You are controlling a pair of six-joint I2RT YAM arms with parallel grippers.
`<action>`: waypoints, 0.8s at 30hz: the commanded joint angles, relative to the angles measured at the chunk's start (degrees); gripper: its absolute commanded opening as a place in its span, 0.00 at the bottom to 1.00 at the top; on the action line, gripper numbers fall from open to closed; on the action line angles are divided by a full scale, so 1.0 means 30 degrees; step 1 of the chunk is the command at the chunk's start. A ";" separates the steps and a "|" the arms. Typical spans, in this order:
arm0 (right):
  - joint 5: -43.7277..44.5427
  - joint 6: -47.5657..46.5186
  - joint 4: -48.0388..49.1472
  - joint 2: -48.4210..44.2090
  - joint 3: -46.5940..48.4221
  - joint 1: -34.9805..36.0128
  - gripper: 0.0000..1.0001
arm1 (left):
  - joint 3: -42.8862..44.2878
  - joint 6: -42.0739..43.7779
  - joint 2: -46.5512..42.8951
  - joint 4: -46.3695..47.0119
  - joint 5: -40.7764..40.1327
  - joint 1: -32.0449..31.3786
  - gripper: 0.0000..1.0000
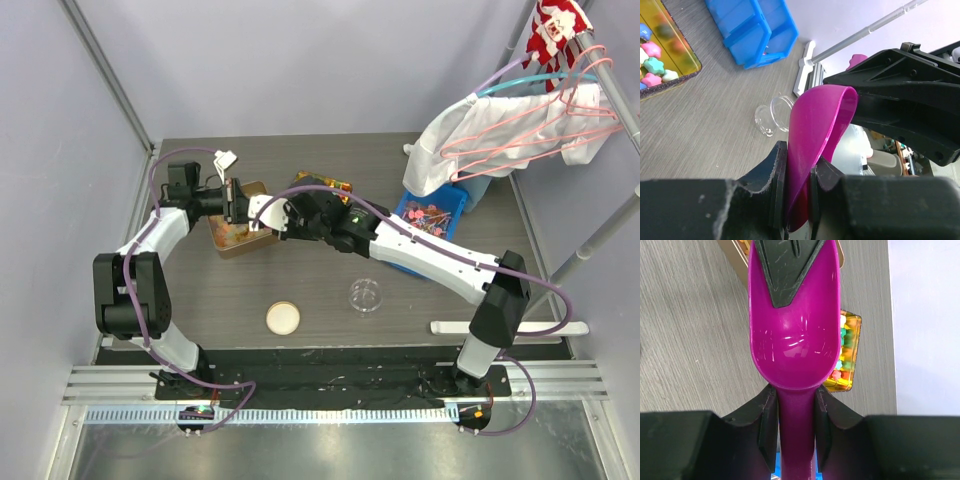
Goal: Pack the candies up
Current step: Pick up the spatula from the center of the board.
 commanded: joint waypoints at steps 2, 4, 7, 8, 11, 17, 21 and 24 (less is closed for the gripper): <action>-0.0208 0.0511 0.2540 0.0272 0.0989 0.0412 0.01 | 0.0056 -0.0500 0.0000 0.0268 0.2090 -0.0406 0.01; -0.0149 0.0540 0.2686 0.0242 0.0785 0.0383 0.01 | 0.0056 -0.0529 0.0000 0.0268 0.2090 -0.0406 0.07; 0.0114 0.0541 0.2803 0.0126 0.0375 0.0412 0.01 | 0.0260 -0.0791 0.0000 0.0443 0.2177 -0.0318 0.31; 0.0173 0.0541 0.2890 0.0038 0.0026 0.0412 0.01 | 0.0348 -0.0966 -0.0029 0.0705 0.2207 -0.0260 0.44; 0.0232 0.0540 0.3183 -0.0547 -0.1114 0.0354 0.01 | 0.1109 -0.1261 -0.0117 0.0475 0.1975 0.0698 0.52; 0.0525 0.0658 0.3799 -0.1953 -0.3342 0.0149 0.01 | 0.2516 -0.1174 0.0087 0.0034 0.1183 0.2113 0.67; 0.0496 0.0891 0.3829 -0.2598 -0.4399 -0.0260 0.01 | 0.3160 -0.0998 0.0264 -0.0316 0.0716 0.2610 0.74; 0.0262 0.1038 0.3391 -0.3242 -0.4928 -0.0612 0.01 | 0.4445 0.2445 0.0263 -0.3087 -0.1184 0.2933 0.76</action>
